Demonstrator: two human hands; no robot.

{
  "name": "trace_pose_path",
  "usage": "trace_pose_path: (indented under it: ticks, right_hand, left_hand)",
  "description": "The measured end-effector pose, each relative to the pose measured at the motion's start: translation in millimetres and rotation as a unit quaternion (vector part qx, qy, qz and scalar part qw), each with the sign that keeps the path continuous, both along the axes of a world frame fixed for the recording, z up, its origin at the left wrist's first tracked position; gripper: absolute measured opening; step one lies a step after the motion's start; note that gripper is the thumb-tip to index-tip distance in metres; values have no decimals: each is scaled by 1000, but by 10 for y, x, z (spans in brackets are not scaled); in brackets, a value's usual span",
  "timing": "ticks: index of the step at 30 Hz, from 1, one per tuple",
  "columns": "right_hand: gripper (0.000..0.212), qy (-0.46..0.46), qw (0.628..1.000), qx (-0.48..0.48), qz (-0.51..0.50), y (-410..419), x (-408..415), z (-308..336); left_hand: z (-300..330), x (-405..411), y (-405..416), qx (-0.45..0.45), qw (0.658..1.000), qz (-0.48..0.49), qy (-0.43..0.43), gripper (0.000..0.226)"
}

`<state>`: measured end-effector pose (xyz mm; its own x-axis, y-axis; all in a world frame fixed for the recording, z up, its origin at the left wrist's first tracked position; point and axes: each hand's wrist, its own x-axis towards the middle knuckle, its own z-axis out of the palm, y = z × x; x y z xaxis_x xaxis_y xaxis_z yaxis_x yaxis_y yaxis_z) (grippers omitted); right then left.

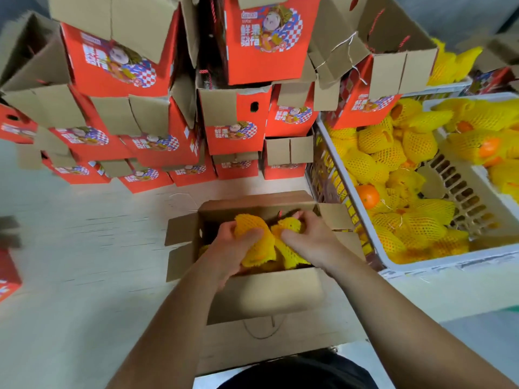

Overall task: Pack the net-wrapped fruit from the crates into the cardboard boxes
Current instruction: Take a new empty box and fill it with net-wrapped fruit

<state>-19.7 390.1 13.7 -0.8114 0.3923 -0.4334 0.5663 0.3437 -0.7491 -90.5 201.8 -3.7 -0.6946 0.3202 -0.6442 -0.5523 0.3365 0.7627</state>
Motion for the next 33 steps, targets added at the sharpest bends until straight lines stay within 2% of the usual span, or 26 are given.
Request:
trace_pose_path:
  ticks: [1,2,4,6,8,11,13,14,16,18,19,20,21,22,24,27,29,31,33]
  right_hand:
    - [48,-58,996,49,55,13,12,-18]
    - [58,-110,984,91,107,14,9,-34]
    - [82,-169,962,143,163,-23,-30,-39]
    - [98,-197,947,163,192,-80,-84,-15]
    - [105,-226,936,167,213,-120,-125,8]
    - [92,-267,918,178,232,-209,-166,11]
    - [76,-281,900,200,267,-242,-194,-4]
    - [73,-286,892,207,282,-237,-212,10]
    - [87,-298,893,195,275,-147,-228,0]
    - [101,-301,900,175,261,-50,-220,-14]
    - [100,-296,905,168,254,-22,-214,-21]
    - [96,-287,912,161,246,-10,-219,-43]
    - [91,-284,912,163,246,-5,-234,-64]
    - [88,-290,906,172,255,-2,-255,-93]
    - [89,-304,889,194,282,-13,-315,-139]
    - [95,-326,858,227,325,-72,-345,-213]
    - [77,-340,847,240,330,-125,-331,-311]
    - [66,-340,853,229,322,-186,-339,-366]
    - [70,-322,860,231,323,-202,-348,-348]
  left_hand:
    - [-15,6,11,-101,990,-83,47,87]
    - [-27,22,39,-193,963,-164,87,93]
    - [-52,58,116,-299,904,-288,106,104]
    - [-52,73,194,-326,874,-349,93,113]
    - [-35,51,264,-344,859,-369,85,114]
    - [-30,3,355,-388,817,-417,88,94]
    - [-14,-4,394,-403,784,-454,130,85]
    - [19,-23,378,-397,777,-464,153,81]
    - [129,-111,266,-360,788,-469,172,80]
    - [225,-194,48,-338,786,-464,230,62]
    - [227,-236,-77,-362,755,-460,296,46]
    - [213,-256,-182,-414,694,-466,360,36]
    - [190,-247,-243,-464,632,-481,392,33]
    - [145,-226,-266,-492,595,-499,394,35]
    - [29,-185,-209,-495,595,-515,369,37]
    - [-41,-152,-101,-467,640,-512,332,28]
    - [-118,-144,-96,-442,660,-505,338,21]
    - [-111,-144,-94,-424,667,-511,338,20]
    - [-82,-166,-107,-416,664,-521,338,22]
